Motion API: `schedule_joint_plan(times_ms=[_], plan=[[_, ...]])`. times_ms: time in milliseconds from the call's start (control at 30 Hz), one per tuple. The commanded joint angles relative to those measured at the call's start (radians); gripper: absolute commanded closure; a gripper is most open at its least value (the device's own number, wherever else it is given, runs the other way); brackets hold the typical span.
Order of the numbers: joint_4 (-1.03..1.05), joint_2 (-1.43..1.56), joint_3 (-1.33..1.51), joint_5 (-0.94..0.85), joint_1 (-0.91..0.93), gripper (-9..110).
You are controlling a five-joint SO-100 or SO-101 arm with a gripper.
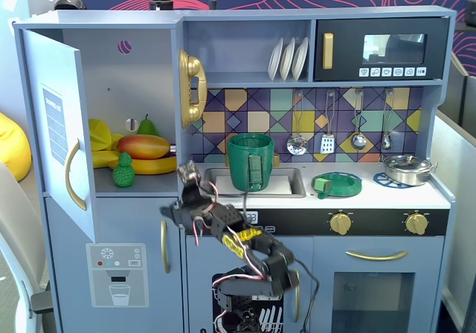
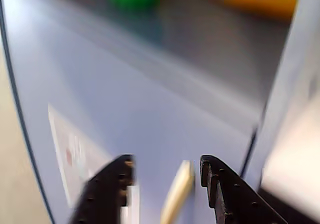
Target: Pick up the green pineapple from the left cabinet and place it in the green recipient
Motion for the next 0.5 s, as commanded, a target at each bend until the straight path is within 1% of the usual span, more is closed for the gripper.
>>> schedule_joint_plan(times_ms=[0, 100, 200, 467], plan=[[-0.132, -0.114, -0.161, 0.046, 0.0, 85], [-0.196, -0.167, -0.193, 0.1, -0.005, 74], [-0.222, -0.219, -0.229, 0.13, 0.006, 66], [-0.307, -0.371, -0.318, 0.167, 0.011, 50]])
